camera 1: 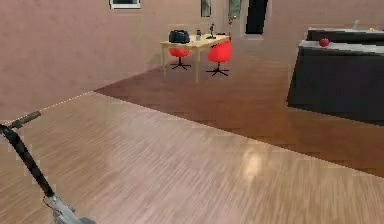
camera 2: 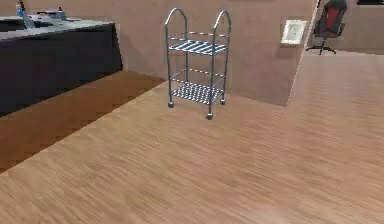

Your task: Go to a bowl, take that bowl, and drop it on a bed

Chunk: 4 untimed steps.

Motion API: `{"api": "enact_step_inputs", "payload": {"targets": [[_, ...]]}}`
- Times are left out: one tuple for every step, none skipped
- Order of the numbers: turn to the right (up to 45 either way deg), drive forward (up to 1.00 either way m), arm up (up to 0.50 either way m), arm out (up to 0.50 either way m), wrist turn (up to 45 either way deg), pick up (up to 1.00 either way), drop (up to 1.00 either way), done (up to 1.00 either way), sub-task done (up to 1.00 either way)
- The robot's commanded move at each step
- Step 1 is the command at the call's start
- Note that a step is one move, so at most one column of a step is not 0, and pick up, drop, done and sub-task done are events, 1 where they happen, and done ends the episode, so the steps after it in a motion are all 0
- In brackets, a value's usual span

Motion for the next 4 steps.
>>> {"api": "enact_step_inputs", "payload": {"targets": [[45.0,0.0,0.0,0.0,0.0,0.0,0.0,0.0,0.0],[45.0,0.0,0.0,0.0,0.0,0.0,0.0,0.0,0.0],[45.0,0.0,0.0,0.0,0.0,0.0,0.0,0.0,0.0],[36.0,0.0,0.0,0.0,0.0,0.0,0.0,0.0,0.0]]}}
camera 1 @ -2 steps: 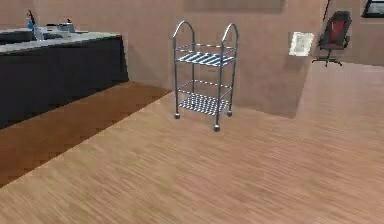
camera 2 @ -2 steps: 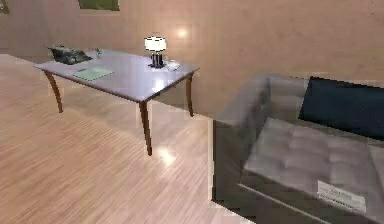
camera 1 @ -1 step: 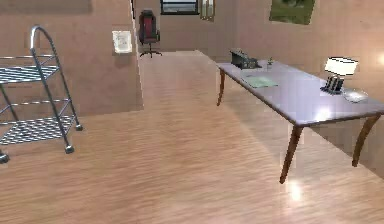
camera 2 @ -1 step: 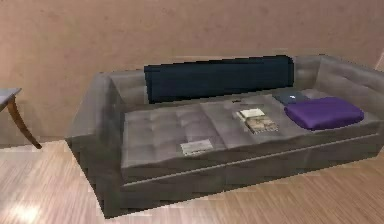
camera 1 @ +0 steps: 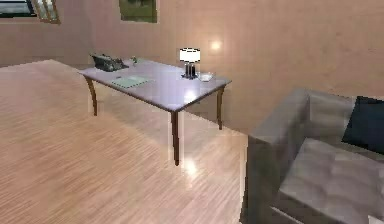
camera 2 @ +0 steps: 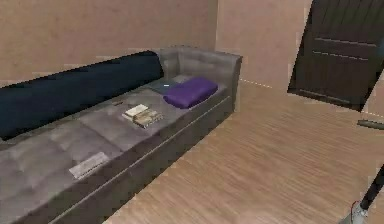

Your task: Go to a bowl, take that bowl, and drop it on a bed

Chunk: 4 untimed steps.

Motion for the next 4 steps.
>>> {"api": "enact_step_inputs", "payload": {"targets": [[0.0,0.95,0.0,0.0,0.0,0.0,0.0,0.0,0.0],[0.0,0.25,0.0,0.0,0.0,0.0,0.0,0.0,0.0],[-45.0,0.0,0.0,0.0,0.0,0.0,0.0,0.0,0.0],[-33.0,0.0,0.0,0.0,0.0,0.0,0.0,0.0,0.0]]}}
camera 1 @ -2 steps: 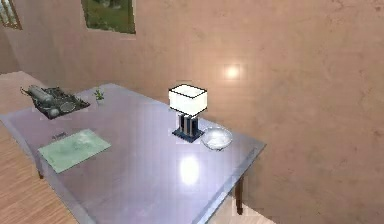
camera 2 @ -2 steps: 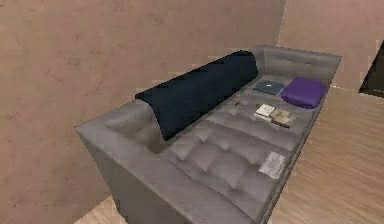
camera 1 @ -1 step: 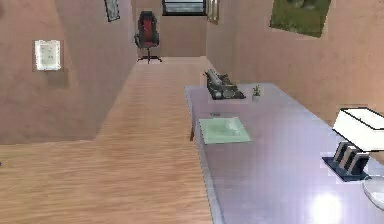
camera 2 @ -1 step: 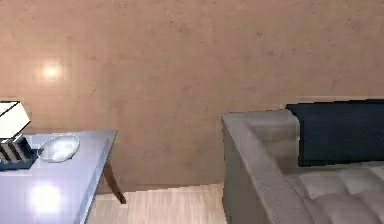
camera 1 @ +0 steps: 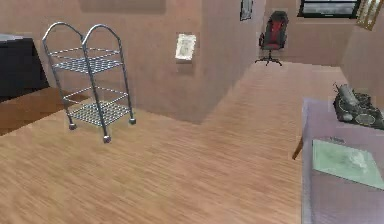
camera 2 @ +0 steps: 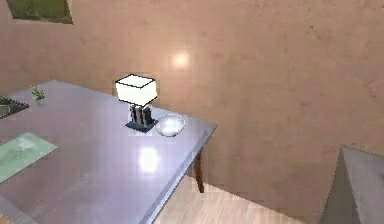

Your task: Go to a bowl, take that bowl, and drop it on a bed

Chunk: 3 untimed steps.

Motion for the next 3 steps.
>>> {"api": "enact_step_inputs", "payload": {"targets": [[45.0,0.0,0.0,0.0,0.0,0.0,0.0,0.0,0.0],[45.0,0.0,0.0,0.0,0.0,0.0,0.0,0.0,0.0],[18.0,0.0,0.0,0.0,0.0,0.0,0.0,0.0,0.0]]}}
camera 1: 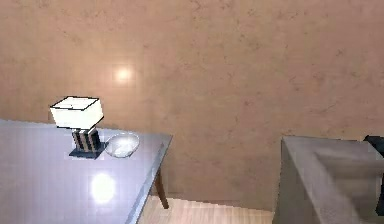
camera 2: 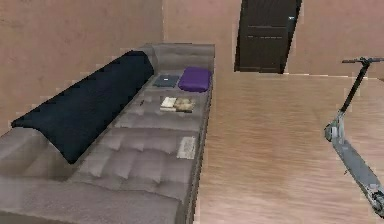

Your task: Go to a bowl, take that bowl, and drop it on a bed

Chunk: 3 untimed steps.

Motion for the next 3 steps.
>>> {"api": "enact_step_inputs", "payload": {"targets": [[3.0,0.0,0.0,0.0,0.0,0.0,0.0,0.0,0.0],[0.0,0.65,0.0,0.0,0.0,0.0,0.0,0.0,0.0],[-45.0,0.0,0.0,0.0,0.0,0.0,0.0,0.0,0.0]]}}
